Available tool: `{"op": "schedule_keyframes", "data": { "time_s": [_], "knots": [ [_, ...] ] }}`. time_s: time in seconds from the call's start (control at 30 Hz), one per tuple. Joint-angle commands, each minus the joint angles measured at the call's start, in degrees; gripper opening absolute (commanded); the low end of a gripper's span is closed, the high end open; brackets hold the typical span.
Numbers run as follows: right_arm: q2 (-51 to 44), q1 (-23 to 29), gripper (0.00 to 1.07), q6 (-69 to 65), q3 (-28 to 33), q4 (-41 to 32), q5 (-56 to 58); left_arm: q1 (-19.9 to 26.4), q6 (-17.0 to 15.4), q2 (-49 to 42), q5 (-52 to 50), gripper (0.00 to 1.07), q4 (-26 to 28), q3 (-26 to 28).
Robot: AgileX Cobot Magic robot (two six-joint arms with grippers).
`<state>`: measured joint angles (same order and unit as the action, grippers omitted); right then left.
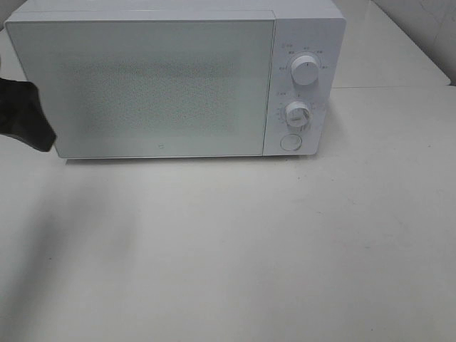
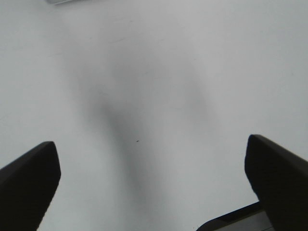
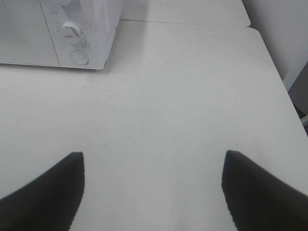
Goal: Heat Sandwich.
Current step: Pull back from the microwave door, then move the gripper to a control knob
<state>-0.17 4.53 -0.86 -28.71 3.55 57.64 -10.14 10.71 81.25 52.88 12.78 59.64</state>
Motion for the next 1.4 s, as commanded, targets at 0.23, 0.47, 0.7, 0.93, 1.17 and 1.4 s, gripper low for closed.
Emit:
{"op": "schedule_keyframes", "data": {
  "time_s": [0.23, 0.47, 0.7, 0.93, 1.17, 1.4],
  "knots": [
    [-1.49, -0.4, 0.76, -0.46, 0.11, 0.34, -0.52, 10.71, -5.84, -6.19, 7.33, 1.0, -5.5, -0.29],
    [-1.49, -0.4, 0.76, -0.46, 0.11, 0.34, -0.52, 12.95, -6.59, -13.64, 9.8, 1.0, -6.13, -5.73],
    [-1.49, -0.4, 0.76, -0.46, 0.11, 0.34, -0.52, 12.95, -6.7, -23.43, 13.06, 1.0, -8.25, -11.34],
    [-1.49, -0.4, 0.76, -0.46, 0.11, 0.34, -0.52, 12.95, -8.82, -34.95, 13.18, 1.0, -10.77, -17.19],
    [-1.49, -0.4, 0.76, -0.46, 0.11, 0.34, -0.52, 12.95, -8.77, -48.01, 12.55, 1.0, -11.86, -23.95],
    [-1.49, -0.4, 0.76, -0.46, 0.11, 0.34, -0.52, 12.95, -8.71, -61.36, 9.85, 1.0, -11.17, -28.3]
  ]
}}
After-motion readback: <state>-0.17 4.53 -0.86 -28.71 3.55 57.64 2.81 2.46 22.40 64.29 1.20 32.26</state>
